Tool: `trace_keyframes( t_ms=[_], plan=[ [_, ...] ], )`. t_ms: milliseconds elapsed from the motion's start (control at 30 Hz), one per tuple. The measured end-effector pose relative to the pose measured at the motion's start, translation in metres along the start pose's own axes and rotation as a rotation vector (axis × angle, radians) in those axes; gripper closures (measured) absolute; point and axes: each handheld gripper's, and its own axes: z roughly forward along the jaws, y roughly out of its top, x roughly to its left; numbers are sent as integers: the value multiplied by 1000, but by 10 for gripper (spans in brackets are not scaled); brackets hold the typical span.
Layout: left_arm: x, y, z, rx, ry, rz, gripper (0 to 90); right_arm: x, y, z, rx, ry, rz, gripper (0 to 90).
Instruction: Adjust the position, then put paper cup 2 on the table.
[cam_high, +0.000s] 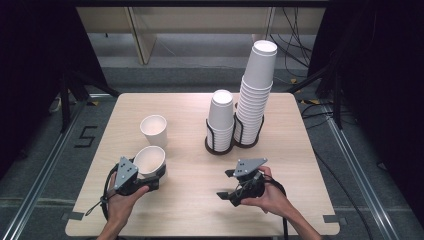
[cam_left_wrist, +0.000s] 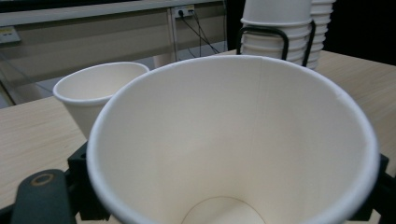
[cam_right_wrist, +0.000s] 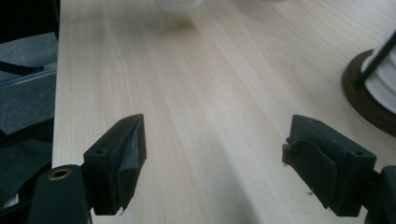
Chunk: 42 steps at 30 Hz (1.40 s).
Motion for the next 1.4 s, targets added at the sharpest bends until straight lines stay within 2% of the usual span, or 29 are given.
trace_keyframes(
  t_ms=[133,233,467,533,600,667,733,800,867,900,967,1067,1100,1167,1267,1400],
  plan=[
    [6,-2,1,-2,27,-2,144,-3,-4,-5,2,-30,18,202],
    [10,-2,0,16,51,-27,144,-5,-6,-9,-8,-40,42,200],
    [24,-6,-2,22,116,-45,143,-8,-12,-14,-6,-68,52,197],
    [28,-6,-2,24,130,-50,143,-8,-14,-16,1,-79,77,197],
    [31,-7,-2,28,145,-56,143,-10,-16,-16,-8,-82,50,196],
    [36,-8,-3,29,160,-60,142,-10,-18,-18,-5,-92,59,194],
    [39,-9,-2,25,165,-72,142,-11,-20,-19,-4,-94,64,193],
    [43,-9,-3,32,181,-72,142,-10,-21,-21,5,-93,90,193],
    [46,-10,-3,31,187,-74,141,-12,-23,-22,-6,-104,71,189],
    [48,-11,-2,26,191,-83,141,-12,-23,-22,-7,-98,84,189],
    [50,-11,-2,27,199,-90,141,-13,-25,-22,-7,-102,81,188],
    [54,-12,-2,32,212,-83,140,-12,-26,-23,-2,-104,96,188],
    [55,-12,-2,40,221,-81,140,-13,-26,-23,1,-105,77,188],
    [58,-13,-2,42,231,-86,140,-11,-27,-23,5,-103,90,188],
    [62,-14,0,37,248,-95,140,-11,-27,-23,5,-102,84,188],
    [68,-15,3,53,269,-90,139,-12,-27,-23,4,-98,86,188]
  ],
)
